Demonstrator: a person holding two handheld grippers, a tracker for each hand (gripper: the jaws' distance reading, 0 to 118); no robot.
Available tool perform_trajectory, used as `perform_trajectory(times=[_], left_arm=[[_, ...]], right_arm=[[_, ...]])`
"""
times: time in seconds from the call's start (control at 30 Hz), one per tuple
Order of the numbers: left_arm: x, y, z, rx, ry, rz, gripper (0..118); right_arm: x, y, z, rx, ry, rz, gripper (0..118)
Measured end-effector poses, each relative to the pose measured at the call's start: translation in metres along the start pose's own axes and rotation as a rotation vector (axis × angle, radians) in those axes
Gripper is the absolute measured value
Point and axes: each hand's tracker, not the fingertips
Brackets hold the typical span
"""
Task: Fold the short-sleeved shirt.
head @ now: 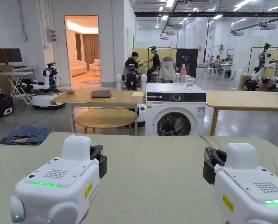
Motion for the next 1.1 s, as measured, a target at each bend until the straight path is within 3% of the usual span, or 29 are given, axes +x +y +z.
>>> perform_trajectory(times=[0.2,0.23,0.3,0.37,0.43,0.47,0.53,0.6,0.67,0.77,0.97,1.1], left_arm=[[-0.012,-0.002,0.006,0.002,0.024,-0.01,0],[-0.012,-0.001,0.007,0.007,0.029,-0.01,0],[-0.014,0.0,0.009,0.016,0.031,-0.016,3],[-0.012,0.001,0.008,0.013,0.033,-0.027,21],[-0.011,-0.001,0.007,0.007,0.024,-0.035,47],[-0.011,-0.002,0.006,0.005,0.022,-0.035,67],[-0.007,-0.004,0.004,-0.008,0.015,-0.037,84],[-0.005,-0.006,0.006,0.009,0.014,-0.048,114],[-0.003,-0.005,0.009,0.037,0.017,-0.057,116],[-0.001,-0.003,0.01,0.041,0.029,-0.074,116],[-0.004,-0.004,0.01,0.032,0.028,-0.074,116],[-0.006,-0.007,0.011,0.022,0.025,-0.061,116]], right_arm=[[-0.005,-0.002,-0.002,0.01,0.0,0.034,0],[-0.004,-0.002,-0.002,0.008,0.002,0.027,3],[-0.004,-0.003,-0.003,-0.003,0.004,0.021,20],[-0.006,-0.004,-0.003,-0.015,0.007,0.03,34],[-0.009,-0.006,-0.002,-0.013,0.006,0.038,60],[-0.01,-0.006,-0.003,-0.011,0.01,0.036,75],[-0.012,-0.006,-0.003,-0.008,0.015,0.031,80],[-0.013,-0.007,-0.002,-0.002,0.023,0.034,106],[-0.014,-0.007,-0.002,0.007,0.033,0.046,118],[-0.014,-0.005,-0.003,-0.013,0.045,0.045,118],[-0.004,-0.004,0.001,-0.009,0.104,-0.036,118],[-0.01,-0.001,0.001,-0.025,0.025,-0.02,118]])
